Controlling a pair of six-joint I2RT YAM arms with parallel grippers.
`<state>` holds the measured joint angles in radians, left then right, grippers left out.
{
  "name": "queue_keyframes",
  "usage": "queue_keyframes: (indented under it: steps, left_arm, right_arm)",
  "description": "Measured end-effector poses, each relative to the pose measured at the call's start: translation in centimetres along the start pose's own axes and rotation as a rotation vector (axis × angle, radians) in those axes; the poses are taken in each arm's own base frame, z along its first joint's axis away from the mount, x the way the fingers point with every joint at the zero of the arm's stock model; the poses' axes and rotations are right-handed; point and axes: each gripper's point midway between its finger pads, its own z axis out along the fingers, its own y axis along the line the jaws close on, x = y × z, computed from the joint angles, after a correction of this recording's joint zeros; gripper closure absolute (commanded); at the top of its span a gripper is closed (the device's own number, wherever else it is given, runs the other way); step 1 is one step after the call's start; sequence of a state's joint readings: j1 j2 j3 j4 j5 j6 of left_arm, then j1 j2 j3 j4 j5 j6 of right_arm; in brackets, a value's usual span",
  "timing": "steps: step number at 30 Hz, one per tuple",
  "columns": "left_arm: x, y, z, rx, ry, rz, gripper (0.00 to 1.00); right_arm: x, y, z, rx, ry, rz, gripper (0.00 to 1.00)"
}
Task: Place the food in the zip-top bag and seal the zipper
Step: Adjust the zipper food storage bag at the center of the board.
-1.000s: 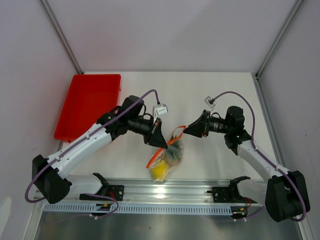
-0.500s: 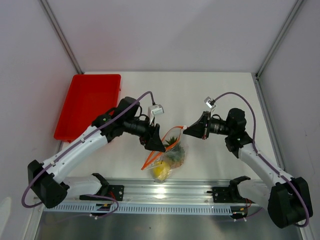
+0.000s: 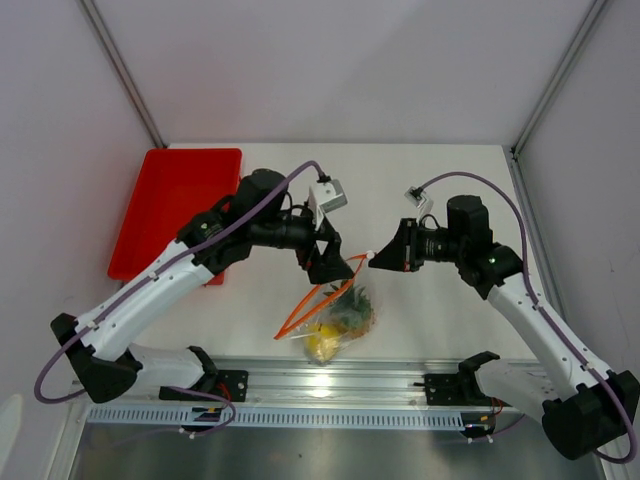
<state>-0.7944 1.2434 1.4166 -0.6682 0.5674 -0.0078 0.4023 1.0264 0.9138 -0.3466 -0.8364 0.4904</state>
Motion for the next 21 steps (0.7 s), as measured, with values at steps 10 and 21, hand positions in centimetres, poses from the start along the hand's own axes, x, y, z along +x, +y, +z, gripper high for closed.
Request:
queue_keyframes:
  steps: [10,21]
  left_arm:
    - [1.5,0.4,2.9,-0.047,0.072,0.037,0.01]
    - [4.5,-0.3,4.3,0.026,0.186,-0.003,0.0]
  right_arm:
    - [1.1,1.6,-1.0,0.045,0.049,0.013,1.0]
    - [1.7,2.3,-1.3,0.049,0.051,0.011,1.0]
